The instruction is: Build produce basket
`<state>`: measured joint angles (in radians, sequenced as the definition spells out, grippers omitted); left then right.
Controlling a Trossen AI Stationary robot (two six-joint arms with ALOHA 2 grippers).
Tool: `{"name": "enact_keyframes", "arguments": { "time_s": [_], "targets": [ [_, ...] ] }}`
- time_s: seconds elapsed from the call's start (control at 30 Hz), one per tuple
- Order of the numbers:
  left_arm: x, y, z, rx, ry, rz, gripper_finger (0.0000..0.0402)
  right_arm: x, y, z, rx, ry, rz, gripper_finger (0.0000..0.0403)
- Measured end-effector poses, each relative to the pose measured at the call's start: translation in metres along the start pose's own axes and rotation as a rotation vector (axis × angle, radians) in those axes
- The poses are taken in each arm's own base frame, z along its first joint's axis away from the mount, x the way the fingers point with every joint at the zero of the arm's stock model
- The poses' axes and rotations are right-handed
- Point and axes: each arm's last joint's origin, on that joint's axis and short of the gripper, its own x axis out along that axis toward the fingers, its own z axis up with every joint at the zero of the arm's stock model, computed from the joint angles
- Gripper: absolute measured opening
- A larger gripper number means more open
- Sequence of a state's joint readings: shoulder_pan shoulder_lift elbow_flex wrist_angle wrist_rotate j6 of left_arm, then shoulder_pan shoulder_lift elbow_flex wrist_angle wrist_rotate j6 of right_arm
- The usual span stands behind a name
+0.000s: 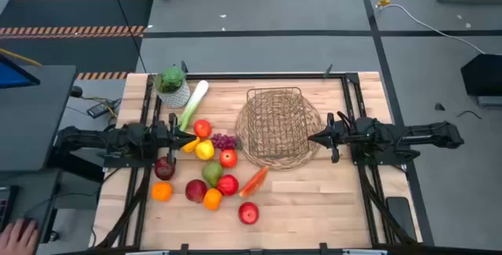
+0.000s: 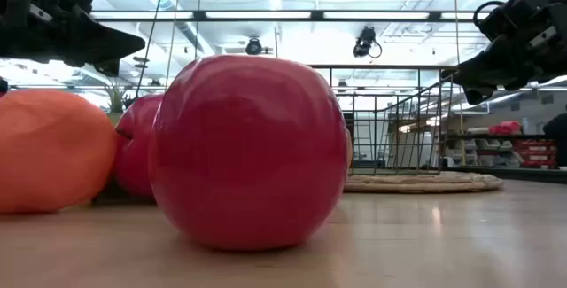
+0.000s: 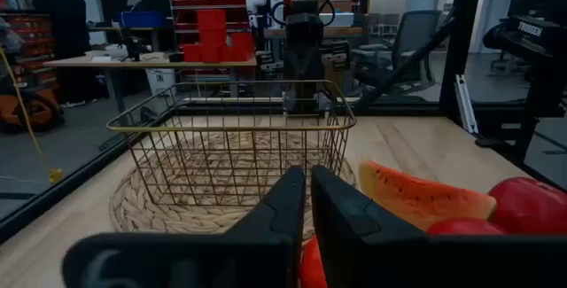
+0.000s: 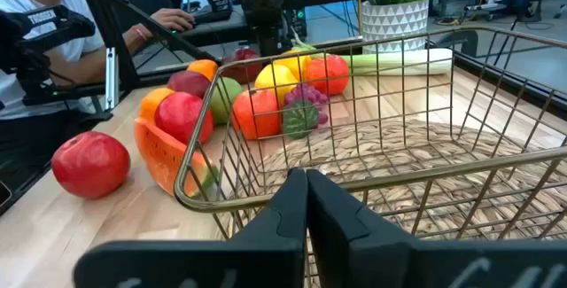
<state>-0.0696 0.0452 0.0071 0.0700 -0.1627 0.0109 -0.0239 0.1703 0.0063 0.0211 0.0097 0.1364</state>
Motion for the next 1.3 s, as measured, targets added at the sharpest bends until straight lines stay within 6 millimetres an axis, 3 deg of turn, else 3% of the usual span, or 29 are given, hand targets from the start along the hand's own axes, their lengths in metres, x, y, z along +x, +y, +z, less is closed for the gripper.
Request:
{"name": "enact_keyframes", "arguments": {
  "time_s": [1.3],
  "targets": [
    [0.0, 0.0, 0.0, 0.0, 0.0, 0.0, 0.0029, 0.0, 0.0, 0.0, 0.0, 0.0, 0.0, 0.0016]
  ]
}}
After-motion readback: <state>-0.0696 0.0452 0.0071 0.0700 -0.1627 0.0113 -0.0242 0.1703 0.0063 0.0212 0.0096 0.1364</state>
